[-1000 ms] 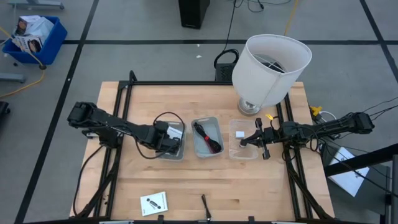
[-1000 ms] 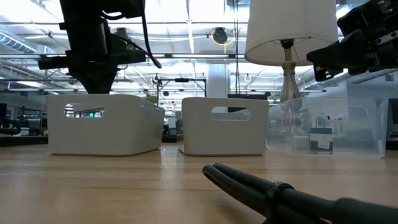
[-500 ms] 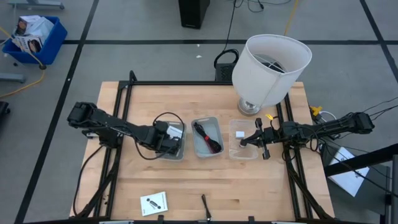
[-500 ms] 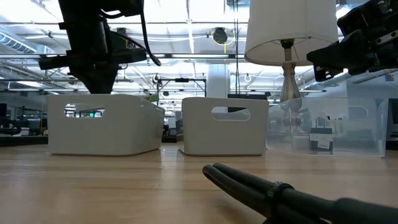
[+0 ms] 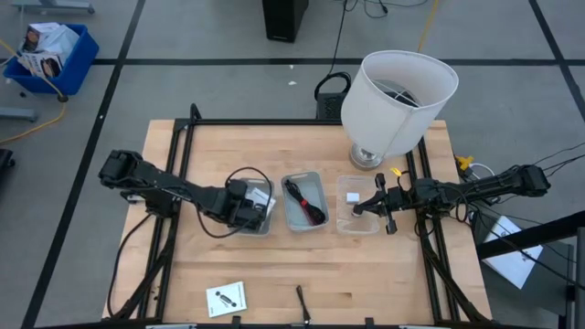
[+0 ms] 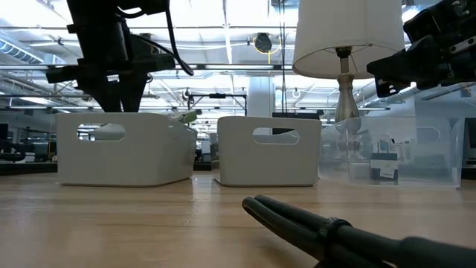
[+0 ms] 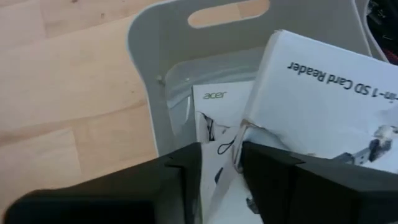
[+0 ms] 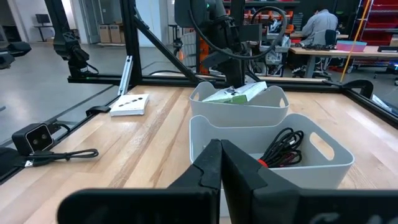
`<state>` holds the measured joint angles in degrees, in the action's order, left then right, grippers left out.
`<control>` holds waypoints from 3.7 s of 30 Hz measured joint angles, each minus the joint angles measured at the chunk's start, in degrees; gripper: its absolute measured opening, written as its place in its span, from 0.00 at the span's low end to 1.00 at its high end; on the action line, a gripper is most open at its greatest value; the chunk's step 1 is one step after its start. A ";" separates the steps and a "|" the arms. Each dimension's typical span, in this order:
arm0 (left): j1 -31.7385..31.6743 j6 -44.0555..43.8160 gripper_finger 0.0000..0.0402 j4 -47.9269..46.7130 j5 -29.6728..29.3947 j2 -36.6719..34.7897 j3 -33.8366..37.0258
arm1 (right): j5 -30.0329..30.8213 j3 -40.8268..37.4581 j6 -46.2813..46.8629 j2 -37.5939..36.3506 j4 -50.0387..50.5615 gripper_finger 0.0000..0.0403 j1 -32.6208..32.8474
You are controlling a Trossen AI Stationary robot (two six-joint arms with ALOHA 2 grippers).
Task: Pick and place items into bin
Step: Put the right card reader box into the left gray bin
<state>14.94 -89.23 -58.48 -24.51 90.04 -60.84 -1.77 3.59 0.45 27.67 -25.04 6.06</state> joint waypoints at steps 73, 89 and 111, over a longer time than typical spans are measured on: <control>4.70 -3.92 0.59 -11.63 2.14 -0.09 -6.16 | 0.01 -0.01 -1.14 -0.01 -0.42 0.00 0.00; 3.67 2.67 0.66 -16.49 0.94 -0.02 -6.14 | -2.82 0.01 -1.57 -0.01 -3.77 0.00 0.05; 3.77 4.10 0.63 -16.74 -4.22 -0.02 -6.14 | -2.77 20.68 -6.12 34.27 -6.90 0.00 4.02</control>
<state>18.70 -85.14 -75.22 -28.73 90.02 -66.98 -4.54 24.26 -5.67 61.94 -31.93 10.07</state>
